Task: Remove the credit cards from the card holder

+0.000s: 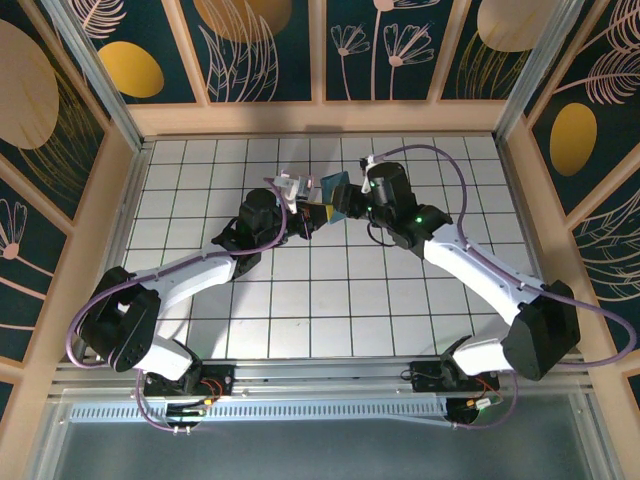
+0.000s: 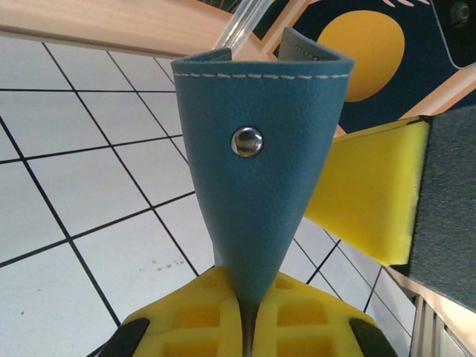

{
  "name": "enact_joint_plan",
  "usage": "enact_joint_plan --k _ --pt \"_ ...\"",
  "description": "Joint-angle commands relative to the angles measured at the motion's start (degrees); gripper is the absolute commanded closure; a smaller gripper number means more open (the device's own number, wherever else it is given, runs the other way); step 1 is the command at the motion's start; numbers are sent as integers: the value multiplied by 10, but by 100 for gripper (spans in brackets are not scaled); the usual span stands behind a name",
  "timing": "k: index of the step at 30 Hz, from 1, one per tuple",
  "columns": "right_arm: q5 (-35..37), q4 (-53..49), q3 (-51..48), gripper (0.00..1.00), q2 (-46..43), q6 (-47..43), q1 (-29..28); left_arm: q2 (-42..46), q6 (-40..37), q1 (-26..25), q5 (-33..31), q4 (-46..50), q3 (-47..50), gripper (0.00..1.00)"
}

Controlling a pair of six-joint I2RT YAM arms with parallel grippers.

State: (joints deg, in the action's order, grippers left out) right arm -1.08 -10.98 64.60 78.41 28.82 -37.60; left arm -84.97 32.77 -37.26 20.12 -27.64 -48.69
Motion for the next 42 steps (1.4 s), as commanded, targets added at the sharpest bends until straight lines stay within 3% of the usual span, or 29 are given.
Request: enact_joint_plan --k 1,9,15,21,29,32,33,34,36,40,42 --pt "14 -17 25 58 12 -13 -4 26 -1 1 23 -55 -2 100" --pt "49 -51 26 60 26 -24 -3 28 10 1 49 -78 -3 100" --pt "63 -56 22 75 34 -30 -1 43 11 1 54 -91 5 100" --pt "81 -63 13 100 30 -27 10 50 10 2 37 -78 5 100" --pt "69 -79 -9 100 -12 -27 50 43 5 1 -9 -5 -22 100" --pt "28 -57 -34 100 -43 -43 59 43 -2 1 -15 6 -21 100" --pt "23 -47 -45 93 -57 -54 60 43 -4 2 -18 8 -18 100" --pt "1 -38 -55 77 -71 -64 59 44 -8 2 -18 11 -16 100" --pt "-27 -29 -67 59 -95 -84 83 48 -15 1 -21 12 -9 100" --pt "-145 20 -96 34 -143 -123 120 60 -20 1 -5 5 4 100" --pt "-202 55 -115 26 -157 -129 132 61 -22 2 6 6 3 100"
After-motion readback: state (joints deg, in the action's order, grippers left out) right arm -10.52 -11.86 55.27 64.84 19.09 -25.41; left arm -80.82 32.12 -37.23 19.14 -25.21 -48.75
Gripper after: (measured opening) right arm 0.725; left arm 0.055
